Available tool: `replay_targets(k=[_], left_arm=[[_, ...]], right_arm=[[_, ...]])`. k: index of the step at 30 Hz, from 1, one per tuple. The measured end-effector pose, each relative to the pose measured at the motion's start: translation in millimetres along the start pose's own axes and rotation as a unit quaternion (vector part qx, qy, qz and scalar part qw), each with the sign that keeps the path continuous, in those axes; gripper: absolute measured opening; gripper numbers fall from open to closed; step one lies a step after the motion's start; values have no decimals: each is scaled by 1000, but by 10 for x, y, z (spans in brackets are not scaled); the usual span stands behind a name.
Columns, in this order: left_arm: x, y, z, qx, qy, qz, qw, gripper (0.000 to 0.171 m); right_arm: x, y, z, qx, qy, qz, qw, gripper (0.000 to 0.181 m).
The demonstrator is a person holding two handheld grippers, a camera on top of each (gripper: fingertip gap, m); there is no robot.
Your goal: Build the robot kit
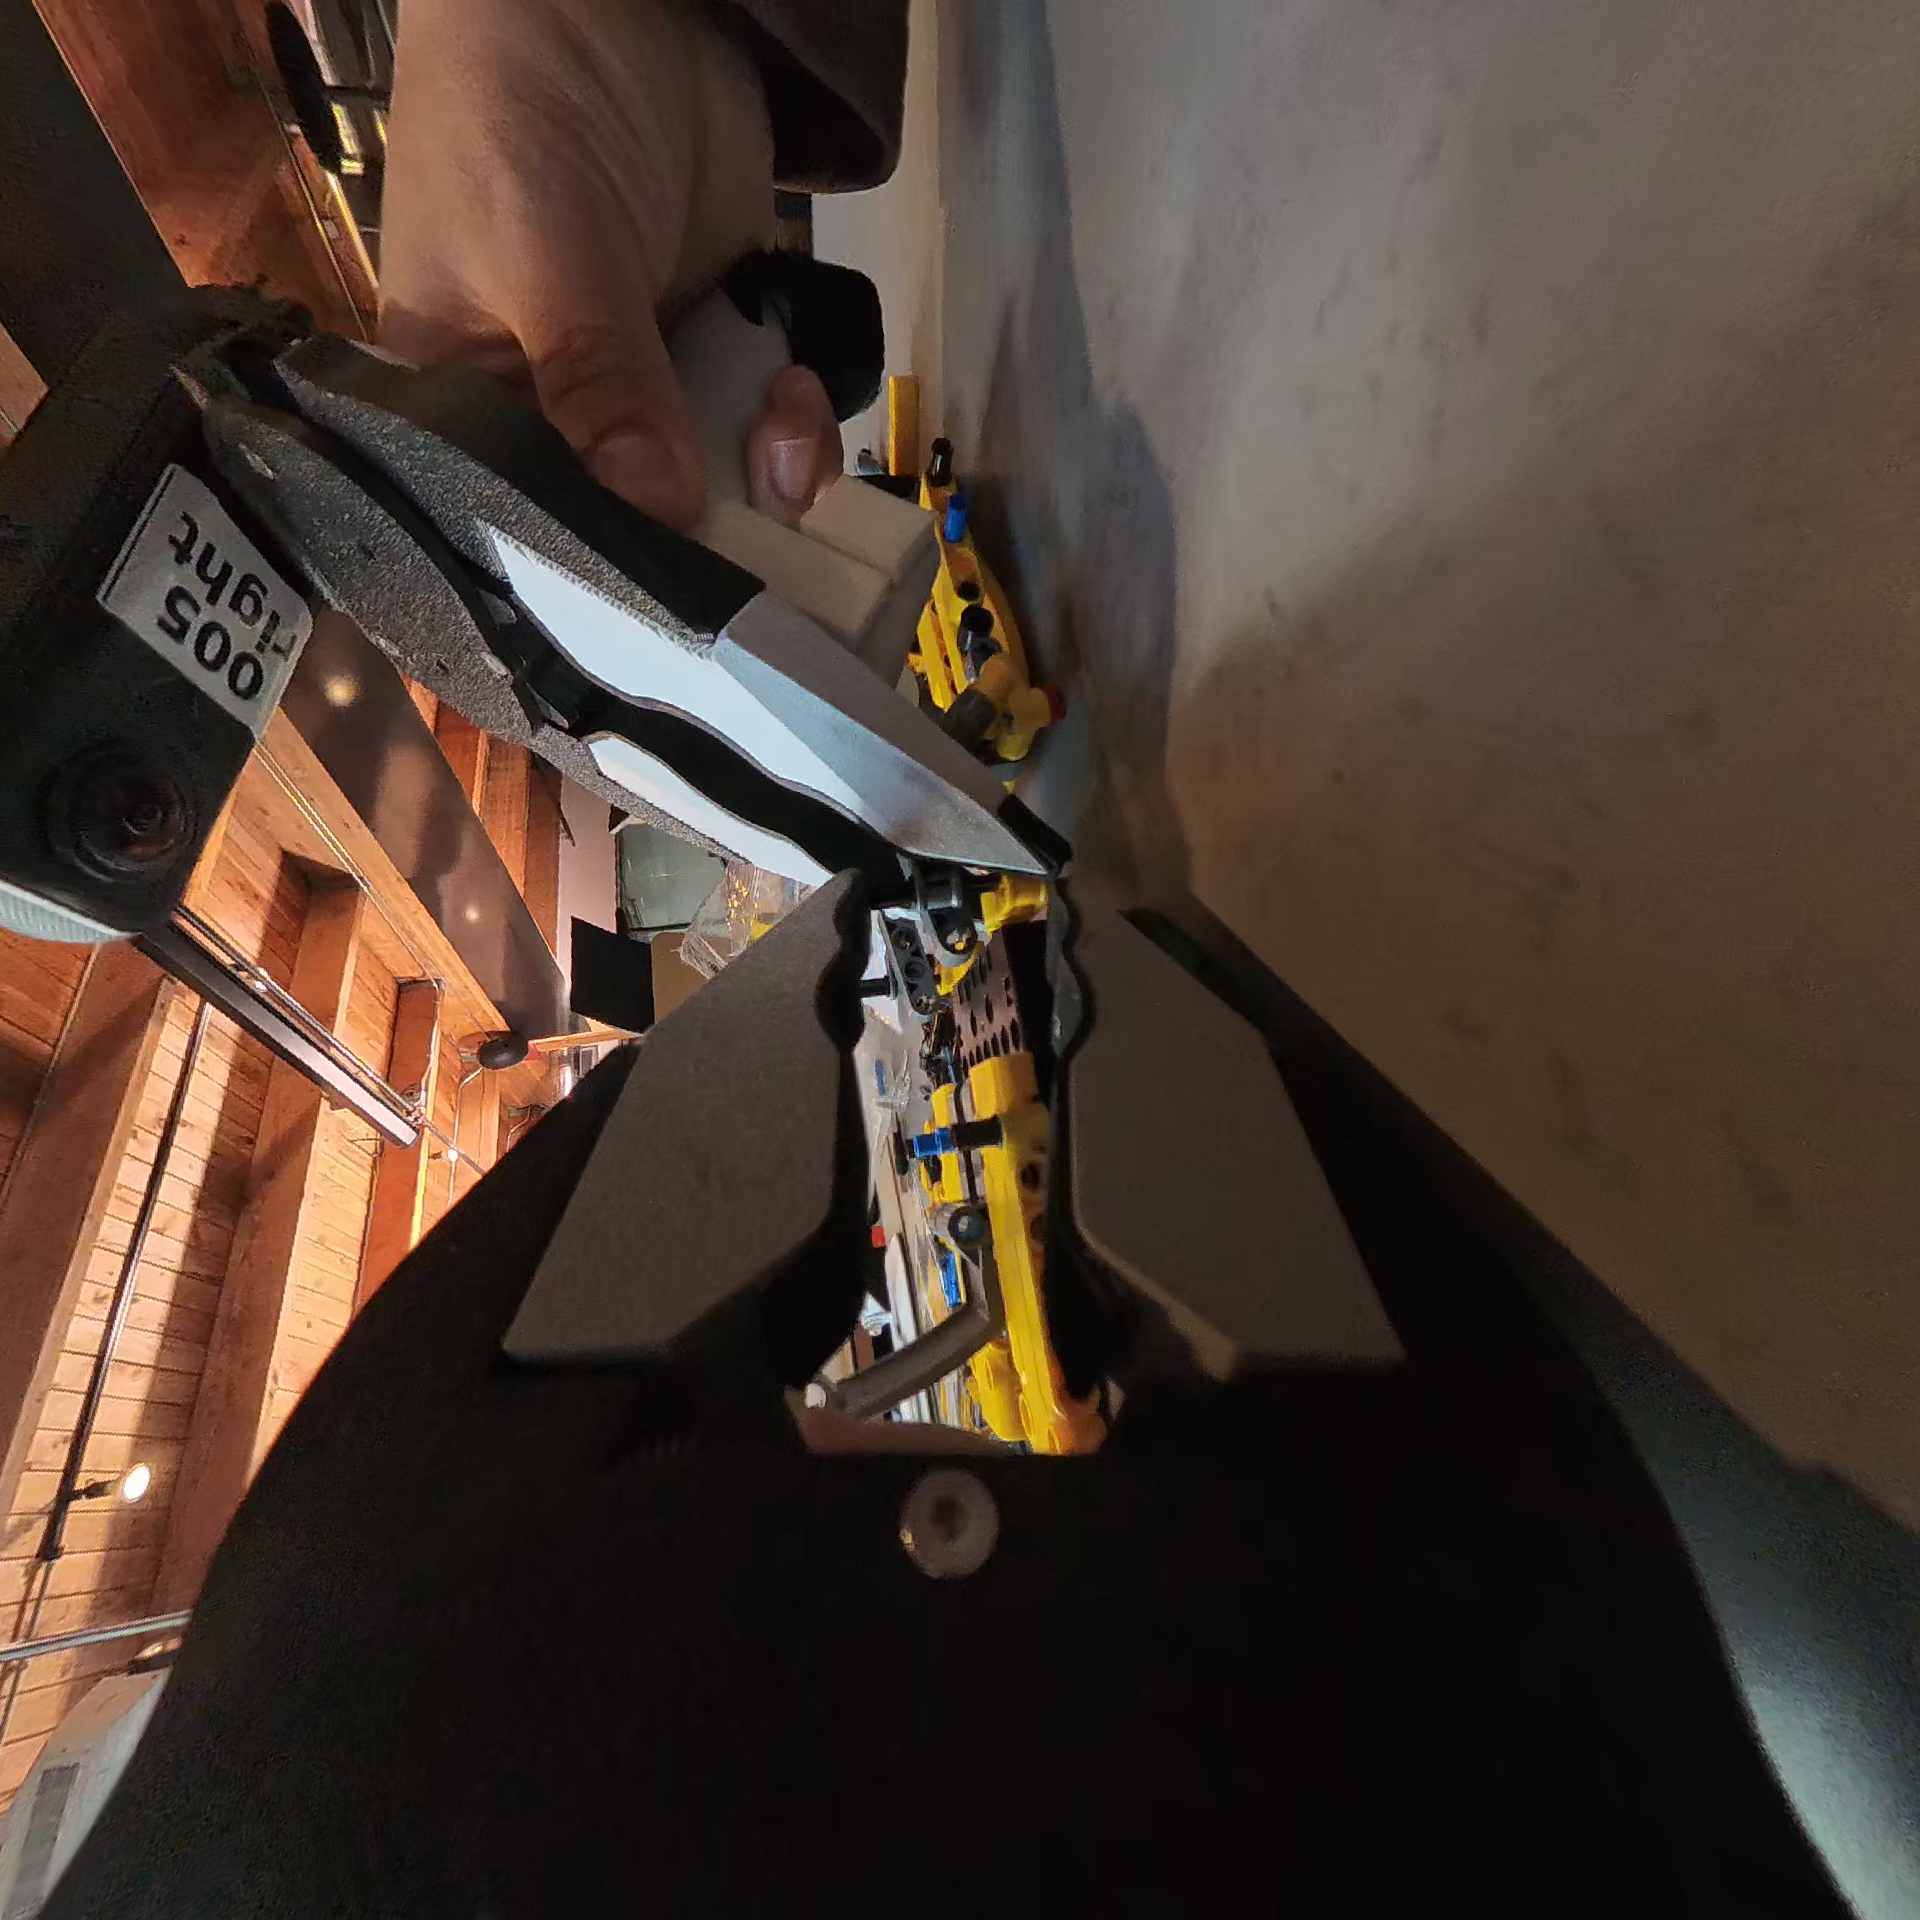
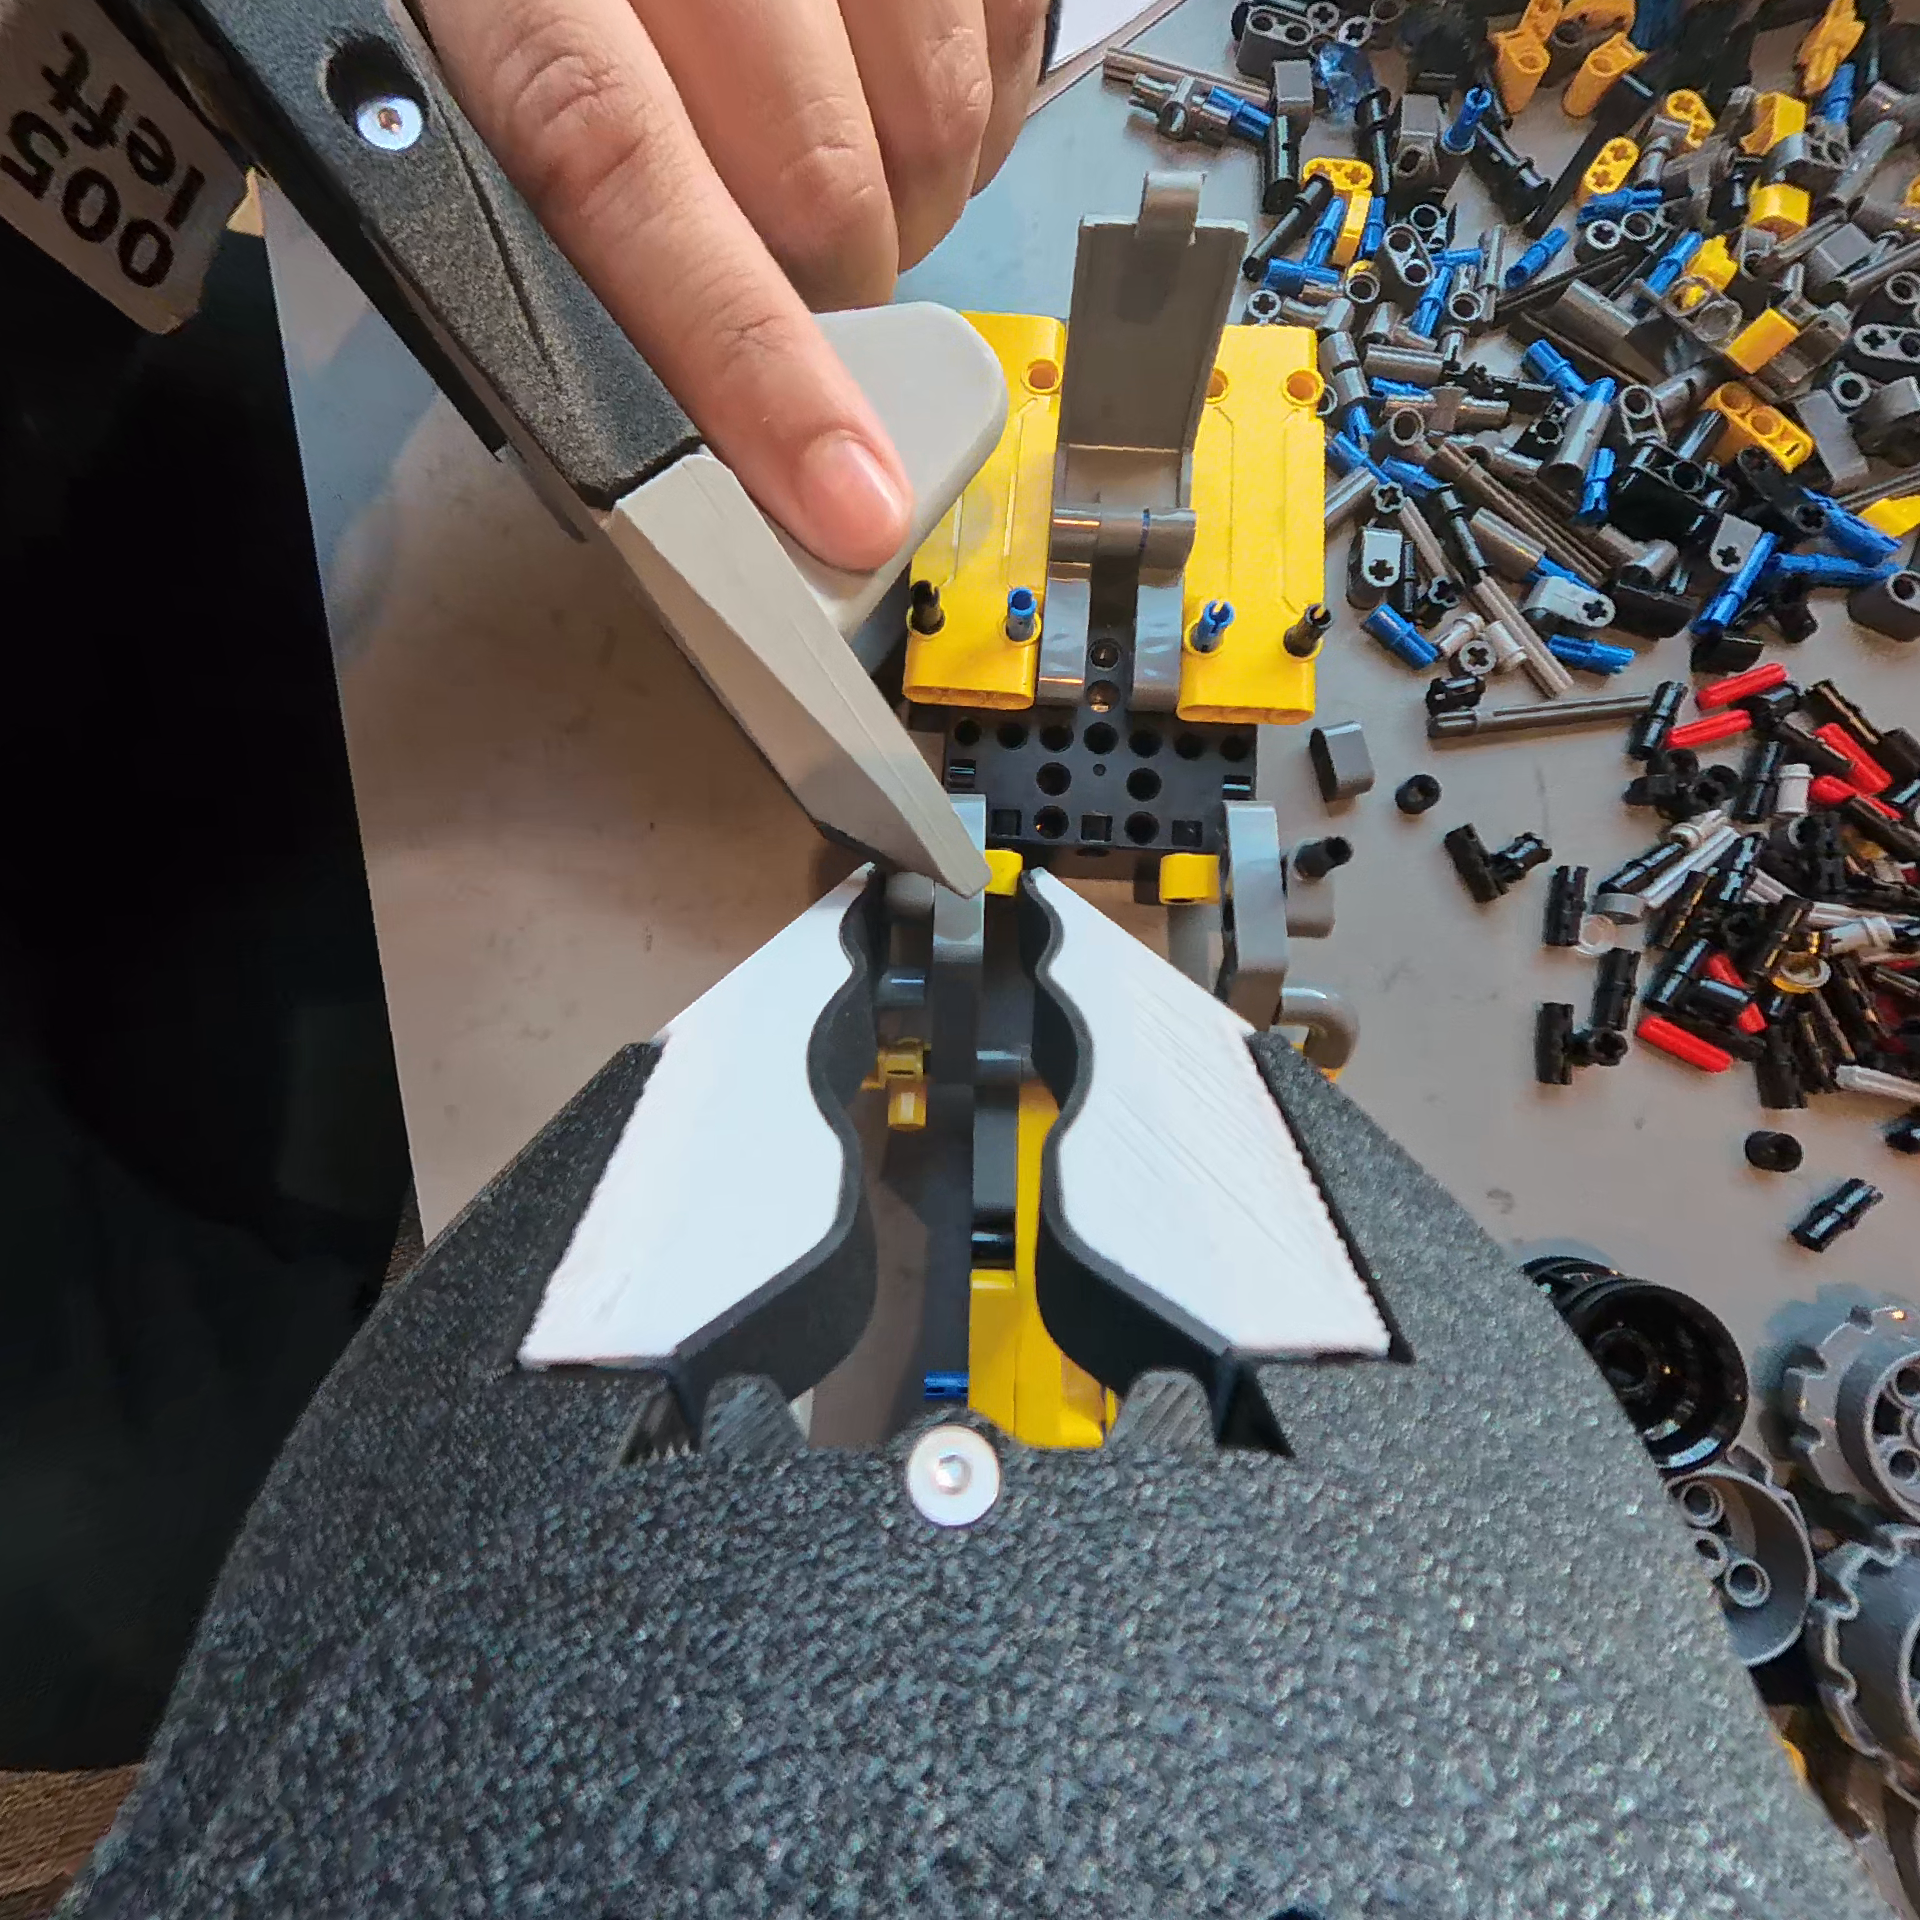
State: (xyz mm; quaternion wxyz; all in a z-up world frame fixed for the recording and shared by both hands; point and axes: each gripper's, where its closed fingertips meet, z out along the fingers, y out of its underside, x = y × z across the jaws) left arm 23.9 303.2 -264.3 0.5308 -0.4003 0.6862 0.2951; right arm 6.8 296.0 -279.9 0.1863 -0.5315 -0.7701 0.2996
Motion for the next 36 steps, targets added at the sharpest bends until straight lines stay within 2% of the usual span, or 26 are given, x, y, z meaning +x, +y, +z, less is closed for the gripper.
replay_targets(k=[4,7,8,11,14,21,23,27,31,36], left_arm=[[-7,-31,0,9,-5,-8,1000,33],[-53,-36,11,8,-19,-8,1000,49],[-53,-37,11,11,-19,-9,1000,49],[12,-51,20,15,-7,3,1000,36],[-7,-31,40,8,-13,5,1000,32],[-14,-23,43,8,-15,5,1000,31],[-17,-10,50,6,-16,7,1000,36],[-22,8,56,0,-16,1,1000,31],[-37,15,50,-1,-14,-21,1000,28],[-28,13,52,-4,-9,-42,999,25]], right_arm=[[-6,10,-10,10,-1,2,1000,21],[-3,21,-19,12,8,3,1000,21],[-2,22,-18,11,9,4,1000,21],[5,16,-13,2,17,1,1000,21],[32,15,-39,-4,35,-6,999,21],[5,42,-185,5,81,-18,997,30],[-24,58,-164,4,80,-20,997,30],[-18,42,-86,12,70,-13,997,32],[53,45,-89,9,112,-51,992,31],[6,56,-68,21,105,-52,993,28]])
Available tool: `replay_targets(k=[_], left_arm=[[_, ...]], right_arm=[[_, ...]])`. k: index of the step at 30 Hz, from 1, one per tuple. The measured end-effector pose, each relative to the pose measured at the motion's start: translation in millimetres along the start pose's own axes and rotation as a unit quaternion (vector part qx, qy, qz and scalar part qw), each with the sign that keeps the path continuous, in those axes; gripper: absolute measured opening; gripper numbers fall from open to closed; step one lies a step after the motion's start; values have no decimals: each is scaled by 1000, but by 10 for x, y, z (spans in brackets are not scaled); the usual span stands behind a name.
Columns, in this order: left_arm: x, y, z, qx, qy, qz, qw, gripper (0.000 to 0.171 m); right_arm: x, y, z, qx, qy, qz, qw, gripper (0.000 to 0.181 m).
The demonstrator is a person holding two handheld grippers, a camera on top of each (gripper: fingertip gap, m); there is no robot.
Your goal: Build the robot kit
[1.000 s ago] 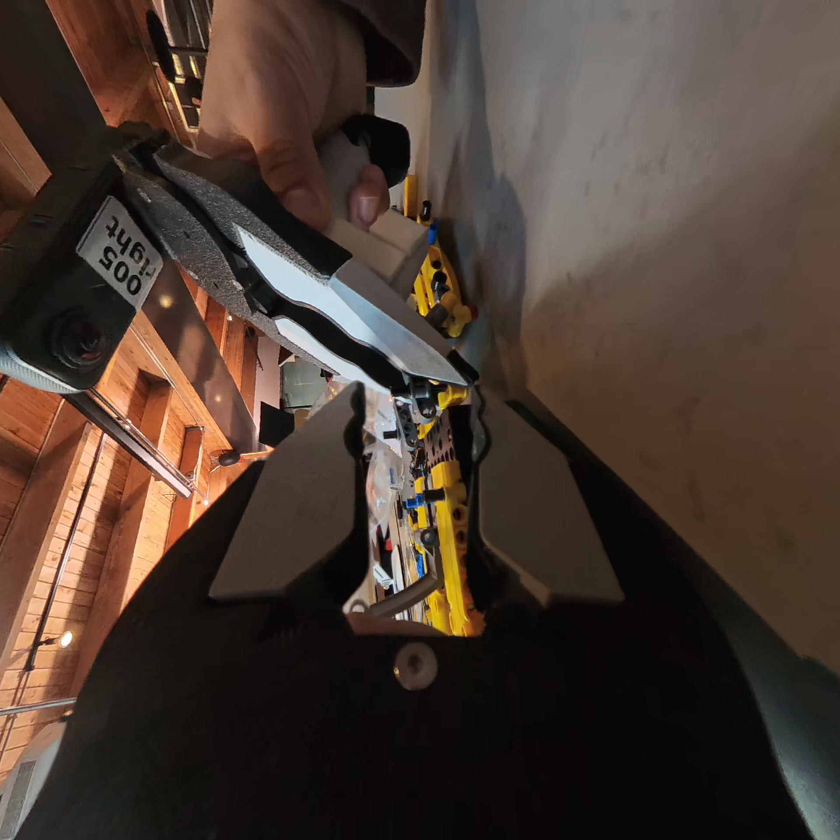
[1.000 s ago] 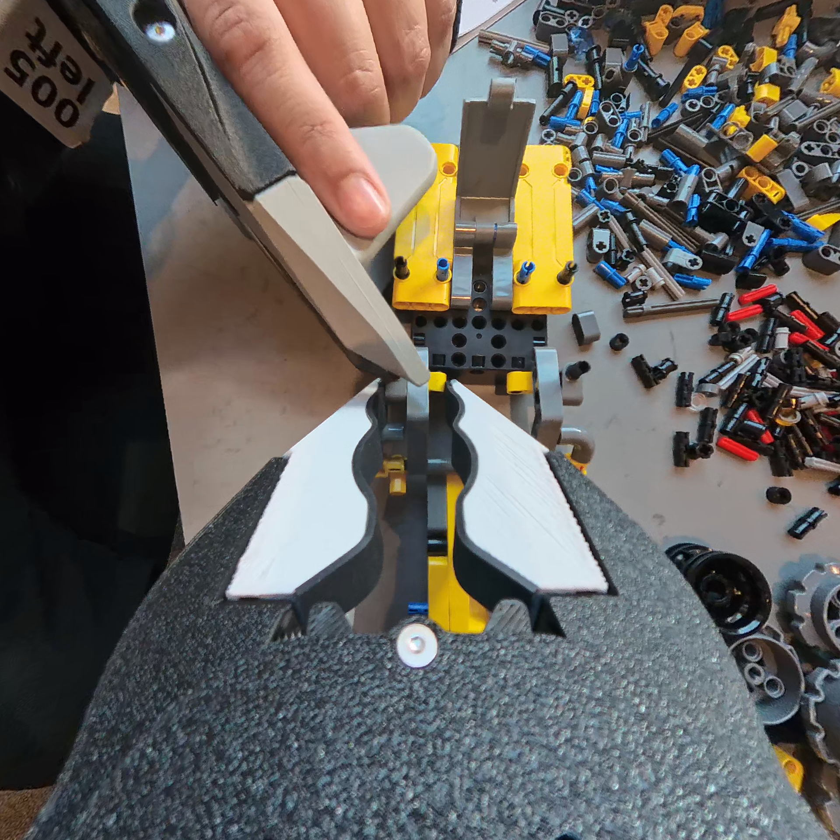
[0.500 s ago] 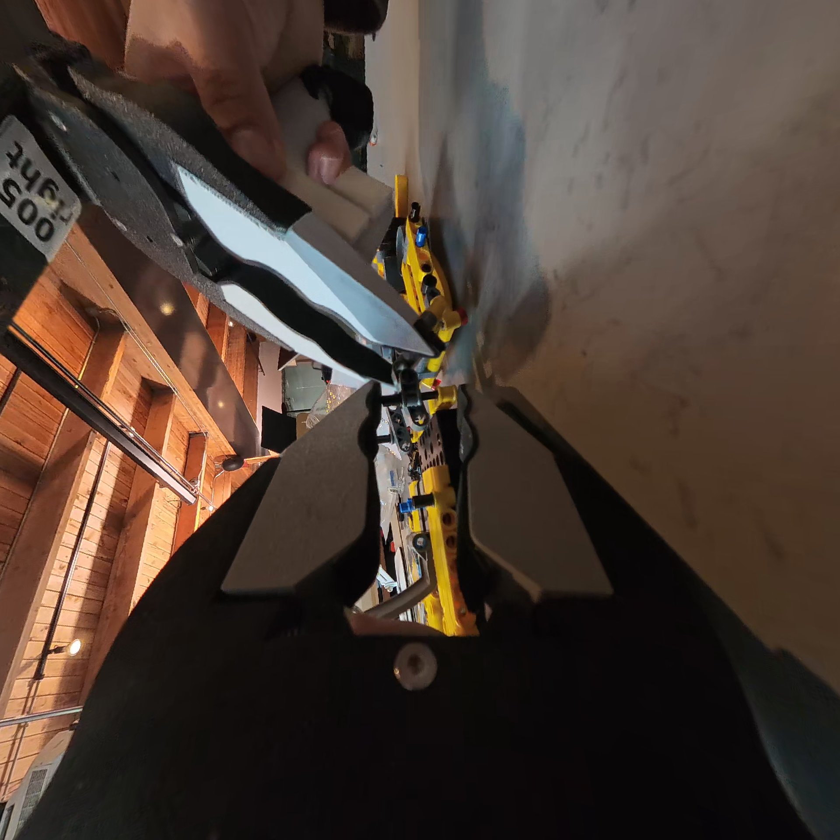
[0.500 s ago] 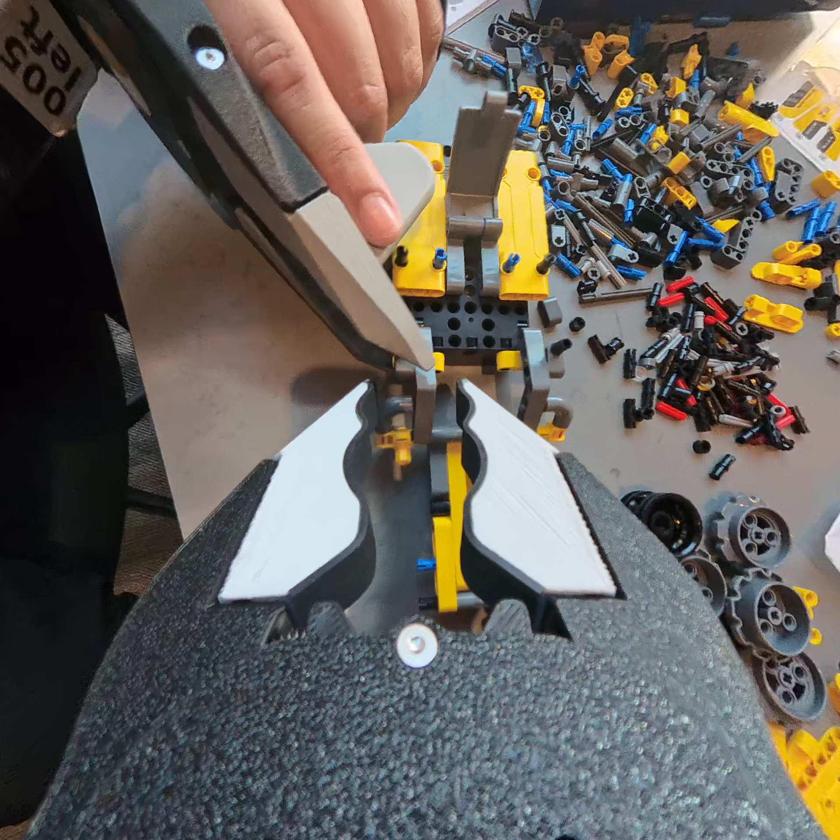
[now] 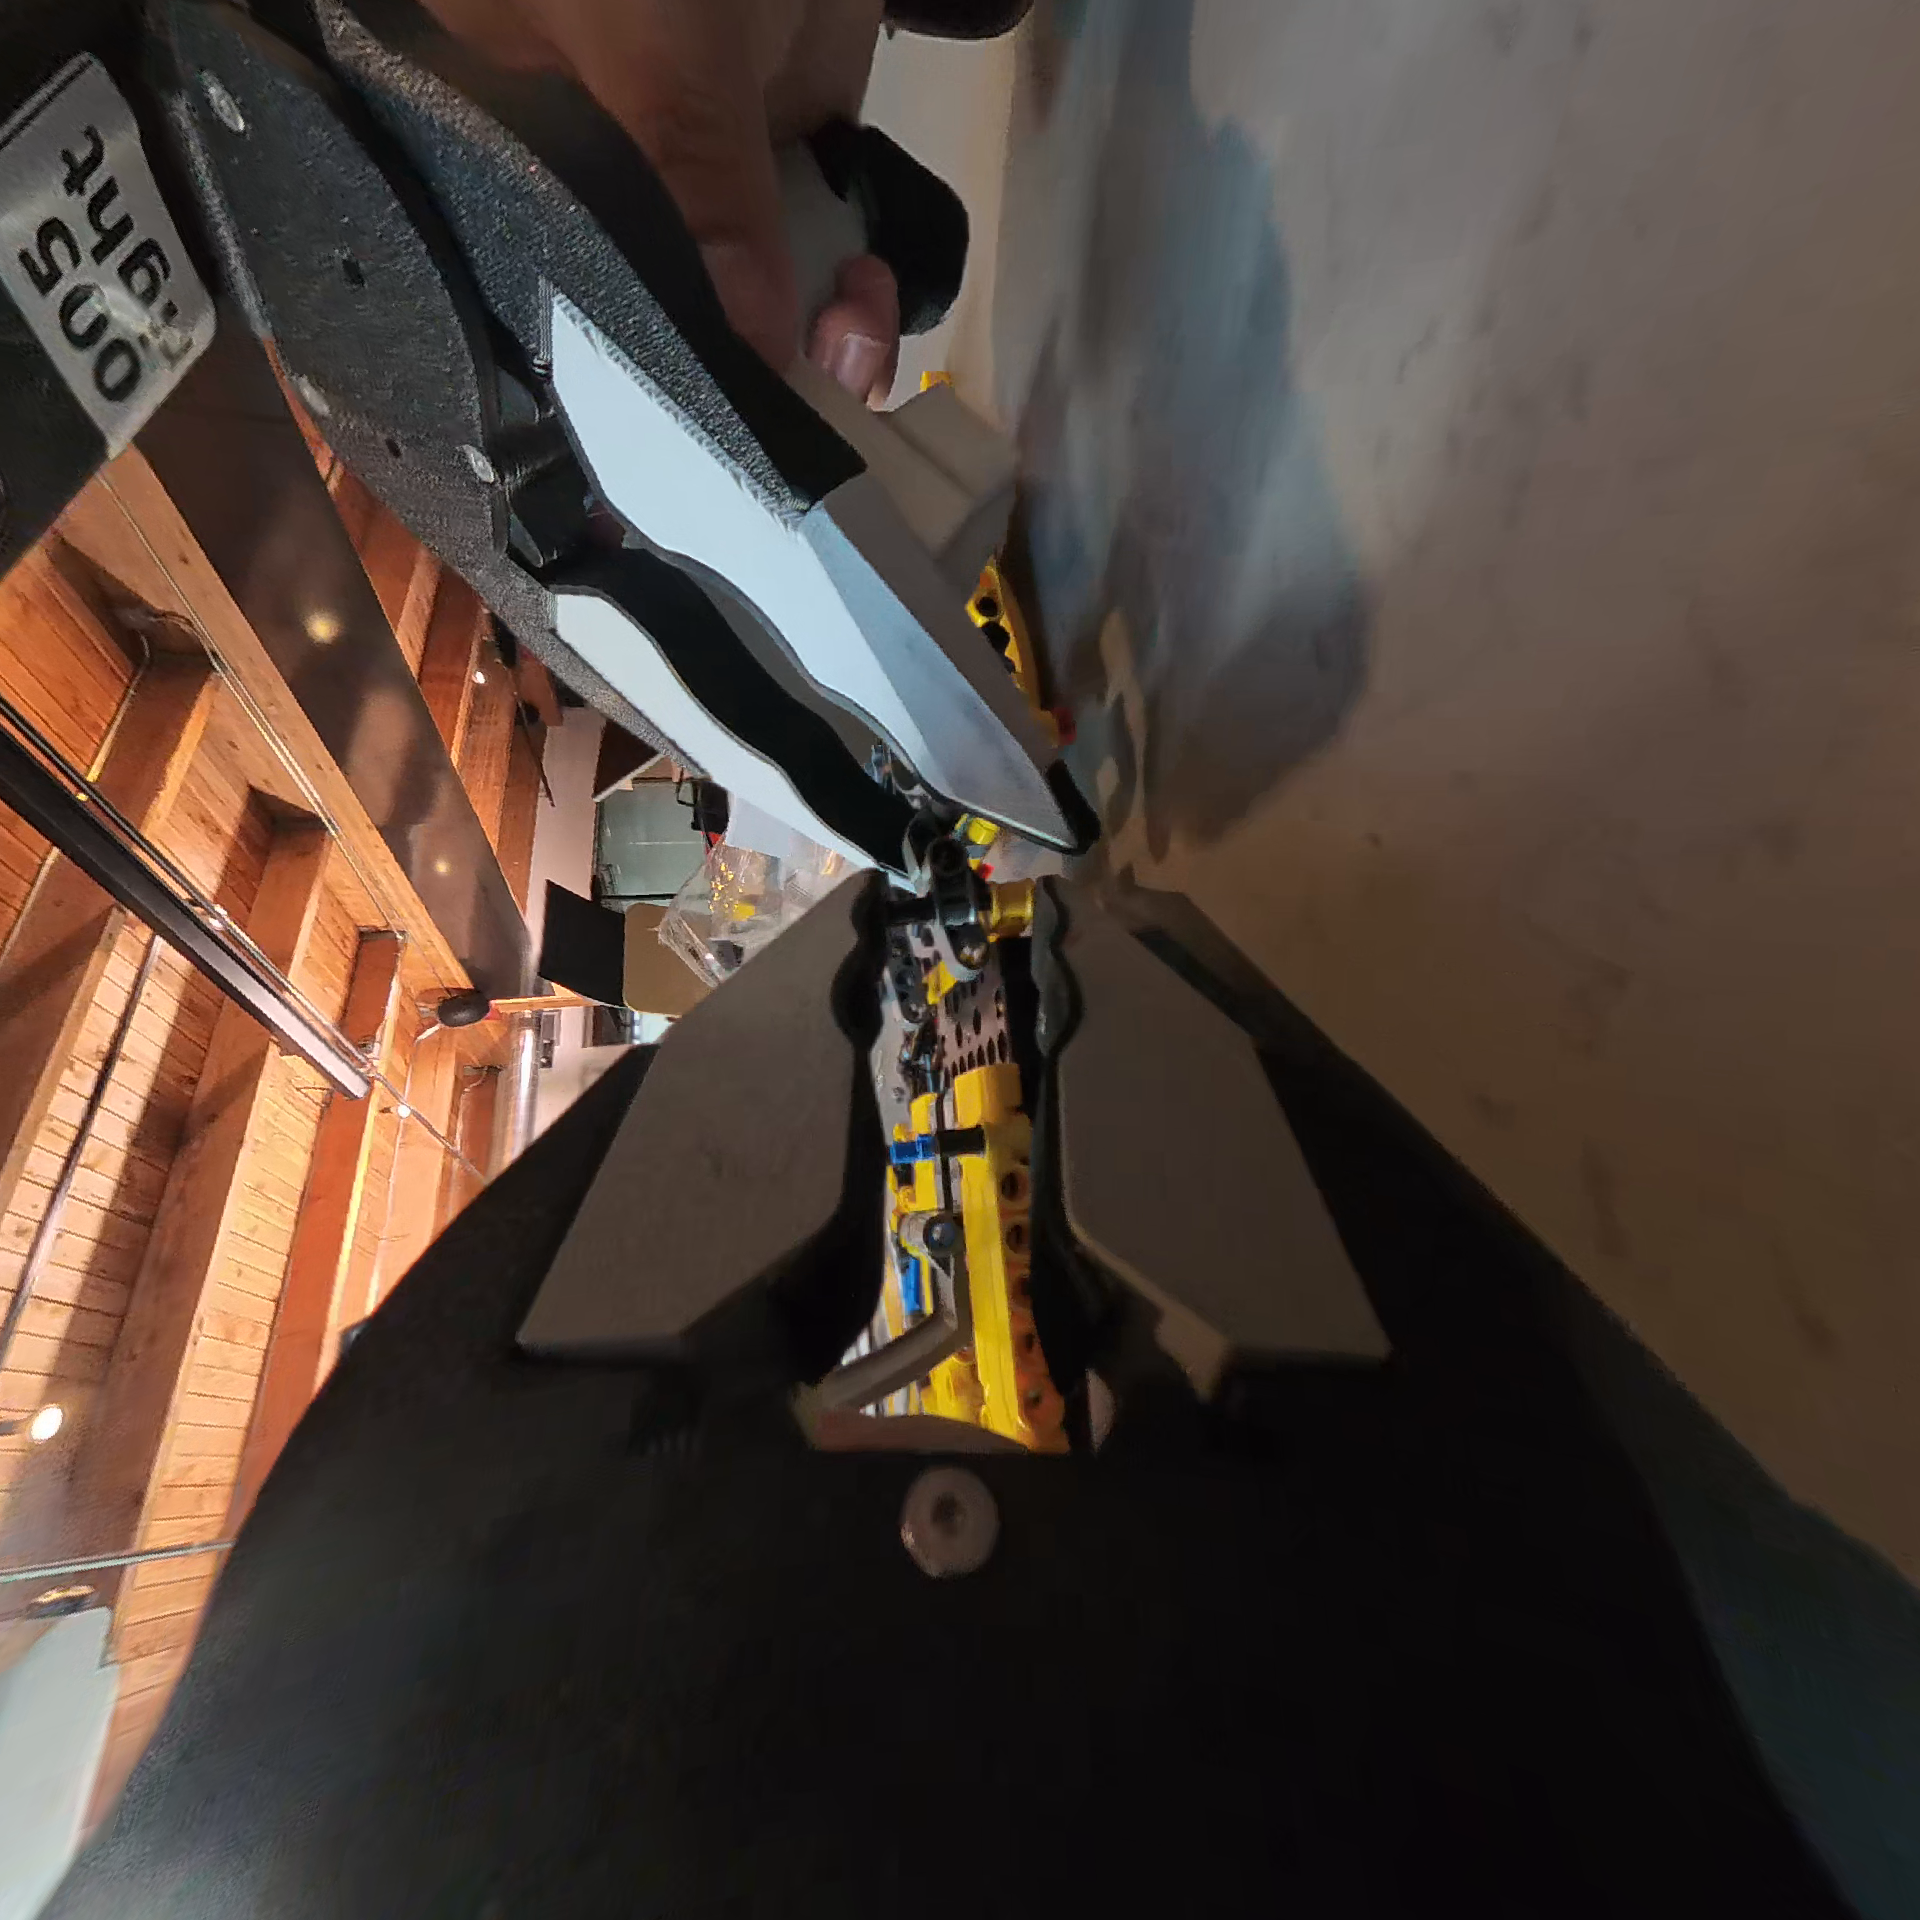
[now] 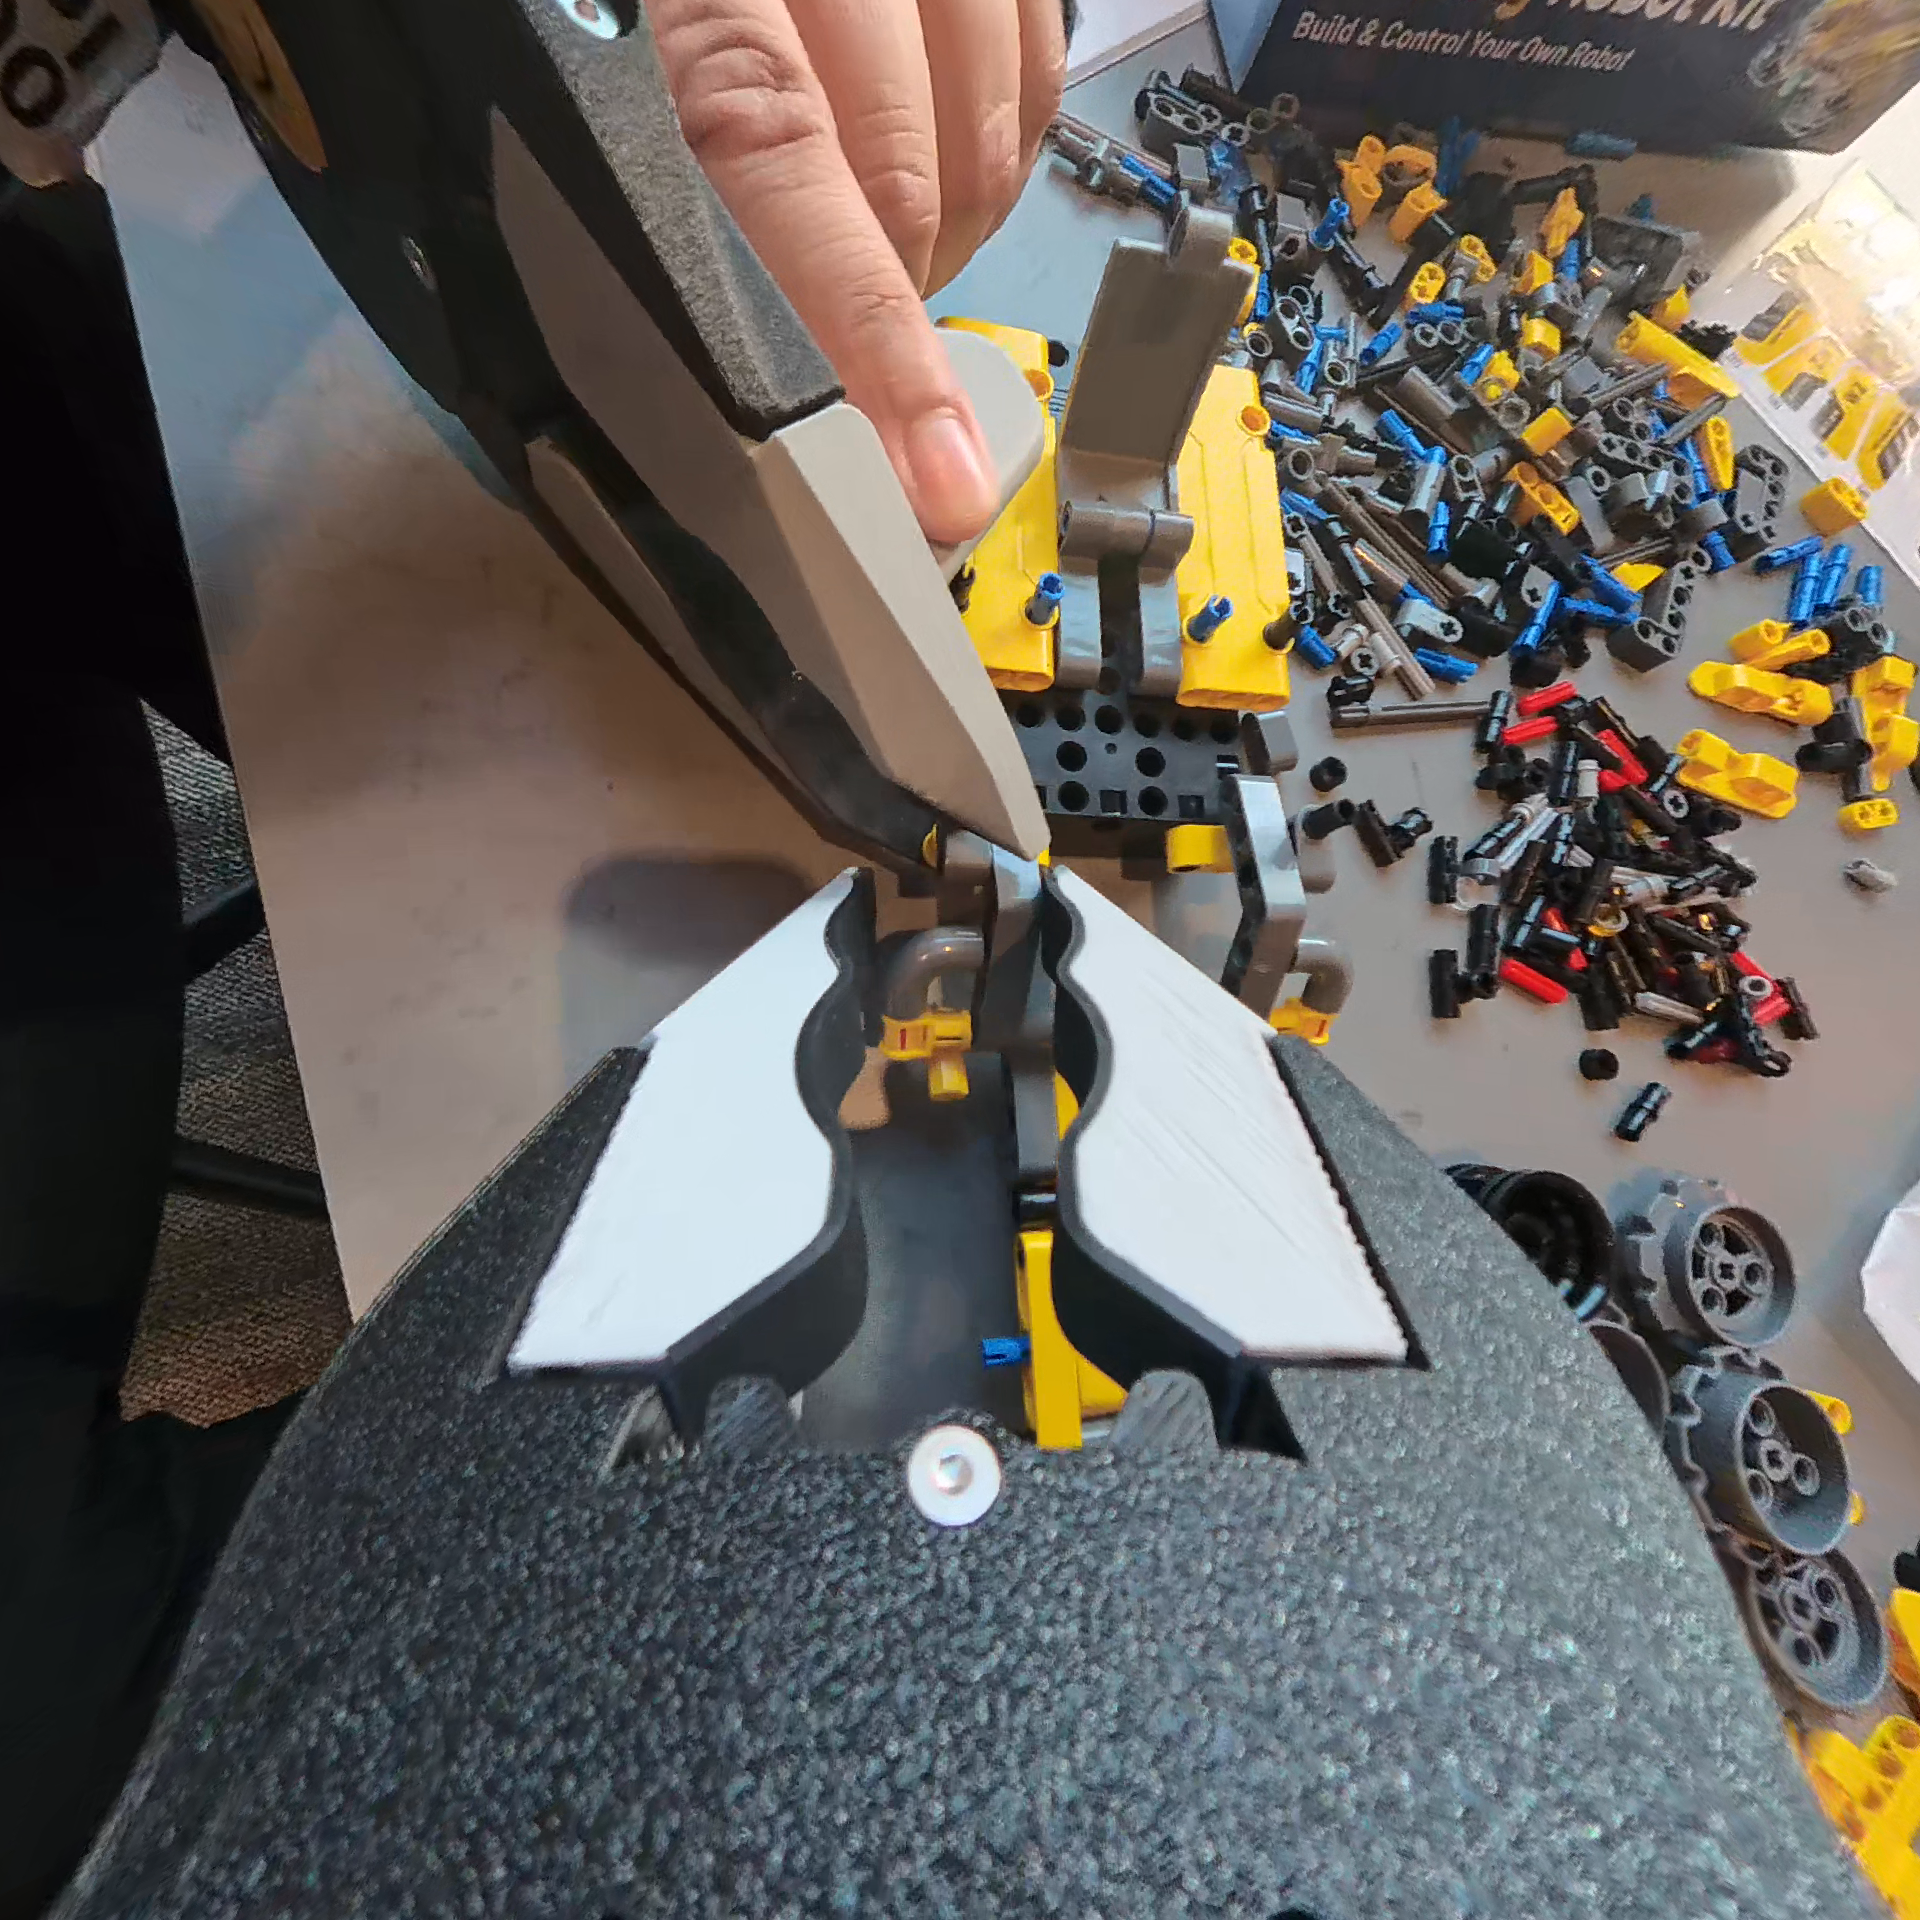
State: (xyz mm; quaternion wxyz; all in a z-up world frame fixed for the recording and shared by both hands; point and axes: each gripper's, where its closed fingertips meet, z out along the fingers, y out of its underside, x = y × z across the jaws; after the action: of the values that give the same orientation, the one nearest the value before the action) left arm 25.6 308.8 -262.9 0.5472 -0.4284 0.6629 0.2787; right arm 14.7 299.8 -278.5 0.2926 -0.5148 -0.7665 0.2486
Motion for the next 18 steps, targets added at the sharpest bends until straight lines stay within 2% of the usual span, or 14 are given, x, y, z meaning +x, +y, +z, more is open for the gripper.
replay_targets(k=[6,9,10,13,16,18], left_arm=[[3,-2,0,2,2,-12,1000,23],[12,-37,-17,17,-6,-12,1000,24],[0,-69,-50,24,-15,-9,1000,28],[-25,-125,-192,0,-29,-62,998,62],[-138,-186,-470,-32,-79,-121,989,70],[-149,-212,-657,-47,-99,-190,976,69]], right_arm=[[21,6,-5,3,7,14,1000,26],[47,10,-114,12,27,46,999,40],[28,6,-187,23,31,60,997,41],[-30,93,-464,49,46,98,993,44],[18,314,-656,68,41,157,984,46],[91,438,-701,66,42,184,980,62]])
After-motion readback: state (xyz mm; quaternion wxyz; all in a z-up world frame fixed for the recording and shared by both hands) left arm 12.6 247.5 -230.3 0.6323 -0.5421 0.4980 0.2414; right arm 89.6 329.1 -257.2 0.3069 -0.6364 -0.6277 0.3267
